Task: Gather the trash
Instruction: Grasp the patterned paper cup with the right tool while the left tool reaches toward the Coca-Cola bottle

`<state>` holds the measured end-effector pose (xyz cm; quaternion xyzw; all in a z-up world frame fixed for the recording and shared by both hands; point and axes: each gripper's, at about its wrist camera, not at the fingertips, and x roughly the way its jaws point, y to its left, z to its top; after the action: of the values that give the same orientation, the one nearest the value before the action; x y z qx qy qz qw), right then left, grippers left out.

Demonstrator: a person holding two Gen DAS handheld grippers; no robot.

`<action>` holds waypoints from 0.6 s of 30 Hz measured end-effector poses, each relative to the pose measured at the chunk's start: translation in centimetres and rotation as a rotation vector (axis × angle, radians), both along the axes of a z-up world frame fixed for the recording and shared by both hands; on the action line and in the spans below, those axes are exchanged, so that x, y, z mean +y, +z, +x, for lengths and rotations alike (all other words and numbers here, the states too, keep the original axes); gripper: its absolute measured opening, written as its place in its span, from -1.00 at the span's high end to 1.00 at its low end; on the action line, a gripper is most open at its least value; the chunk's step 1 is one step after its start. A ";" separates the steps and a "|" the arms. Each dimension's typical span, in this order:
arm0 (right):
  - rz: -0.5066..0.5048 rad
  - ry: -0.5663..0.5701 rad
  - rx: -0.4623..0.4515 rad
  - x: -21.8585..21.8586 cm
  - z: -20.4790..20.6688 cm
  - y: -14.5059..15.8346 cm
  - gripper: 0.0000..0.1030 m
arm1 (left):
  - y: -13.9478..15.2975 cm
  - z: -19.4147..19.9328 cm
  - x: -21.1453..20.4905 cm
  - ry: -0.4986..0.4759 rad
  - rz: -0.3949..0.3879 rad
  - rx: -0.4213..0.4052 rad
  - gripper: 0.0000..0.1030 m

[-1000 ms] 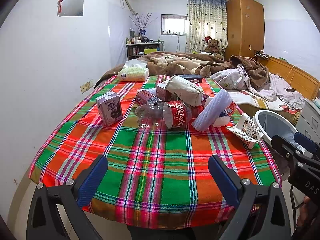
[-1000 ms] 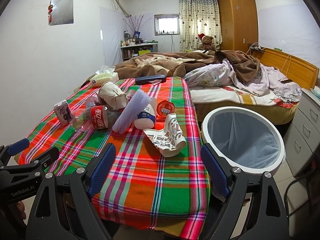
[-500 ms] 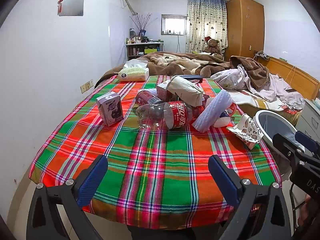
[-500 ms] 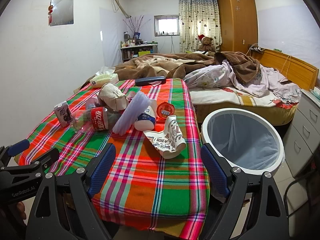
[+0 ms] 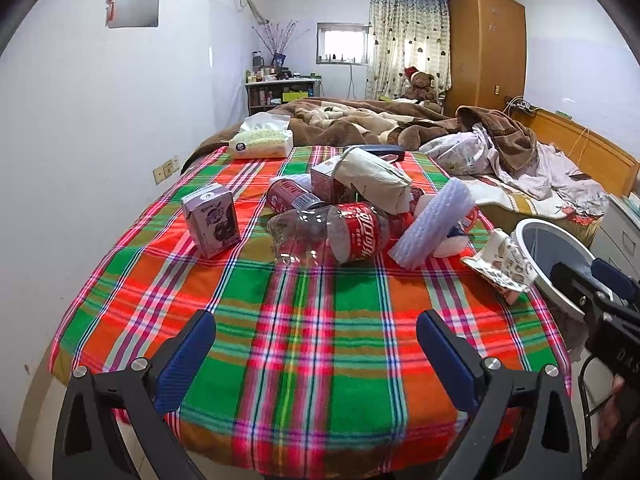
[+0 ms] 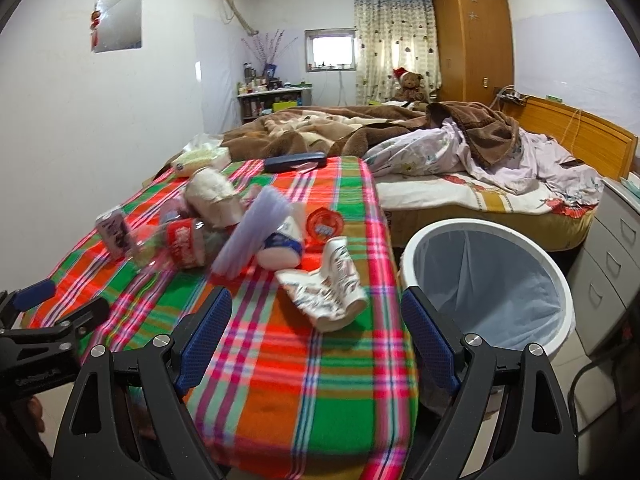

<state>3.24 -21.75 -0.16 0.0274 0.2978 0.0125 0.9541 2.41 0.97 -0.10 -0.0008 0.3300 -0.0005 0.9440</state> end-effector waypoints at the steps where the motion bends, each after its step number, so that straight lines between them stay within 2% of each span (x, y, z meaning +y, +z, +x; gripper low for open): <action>1: 0.006 -0.005 0.000 -0.4 0.5 -0.2 -0.71 | -0.1 0.5 0.2 0.001 0.002 -0.002 -0.98; 8: -0.003 -0.054 0.050 -1.8 3.1 -1.4 -0.71 | 0.1 4.3 1.9 -0.039 -0.025 0.011 -0.98; 16: 0.004 -0.045 0.127 -2.5 5.1 -3.0 -0.71 | -0.2 9.9 1.2 -0.154 0.046 0.068 -0.98; 18: 0.001 -0.035 0.139 -2.5 5.4 -3.2 -0.64 | -0.5 11.1 0.9 -0.175 0.056 0.089 -0.98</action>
<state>8.67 -24.26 -3.37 0.0340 0.3628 -0.0060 0.9312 13.47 1.86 -0.60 0.0545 0.3701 -0.0735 0.9245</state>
